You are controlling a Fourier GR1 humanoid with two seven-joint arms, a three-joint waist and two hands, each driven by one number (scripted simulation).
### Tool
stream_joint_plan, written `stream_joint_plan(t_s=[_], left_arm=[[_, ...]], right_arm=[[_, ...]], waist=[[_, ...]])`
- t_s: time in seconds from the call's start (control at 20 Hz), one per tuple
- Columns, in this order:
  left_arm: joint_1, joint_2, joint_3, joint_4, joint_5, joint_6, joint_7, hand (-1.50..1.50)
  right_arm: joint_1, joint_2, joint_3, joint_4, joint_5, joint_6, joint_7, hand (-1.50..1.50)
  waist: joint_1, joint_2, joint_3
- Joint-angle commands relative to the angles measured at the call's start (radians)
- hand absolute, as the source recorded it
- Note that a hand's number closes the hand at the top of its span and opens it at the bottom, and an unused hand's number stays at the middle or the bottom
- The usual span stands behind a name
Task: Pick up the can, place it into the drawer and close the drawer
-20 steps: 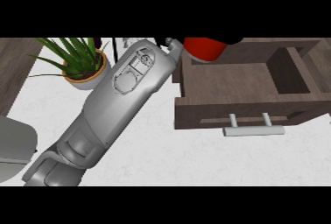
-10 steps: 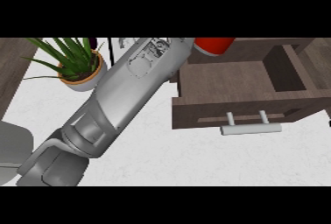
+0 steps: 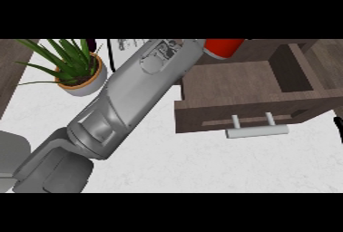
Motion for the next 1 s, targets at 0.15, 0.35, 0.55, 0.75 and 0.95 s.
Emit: stream_joint_plan(t_s=[0.15, 0.35, 0.55, 0.75, 0.95], left_arm=[[0.024, 0.0, -0.083, 0.065, 0.049, 0.05, -0.098, 1.5], [0.01, 0.0, -0.117, 0.093, 0.066, 0.044, -0.121, 1.5], [0.029, 0.0, -0.163, 0.107, 0.095, 0.063, -0.105, 1.5], [0.03, 0.0, -0.221, 0.123, 0.084, 0.114, -0.128, 1.5], [0.038, 0.0, -0.214, 0.141, 0.117, 0.124, -0.147, -1.5]], right_arm=[[-0.018, -0.023, -0.025, 0.028, -0.021, 0.012, -0.003, -1.5], [-0.101, -0.006, 0.013, 0.058, 0.043, -0.04, 0.014, -1.5], [-0.054, -0.021, -0.007, 0.054, 0.015, 0.004, -0.035, -1.5], [-0.066, -0.034, -0.015, 0.042, -0.015, 0.009, 0.001, -1.5], [-0.105, -0.014, 0.012, 0.059, 0.026, -0.02, -0.01, -1.5]], waist=[[-0.015, 0.004, 0.001], [-0.009, 0.009, 0.0], [-0.03, 0.008, 0.001], [-0.062, 0.013, 0.002], [-0.056, 0.019, 0.001]])
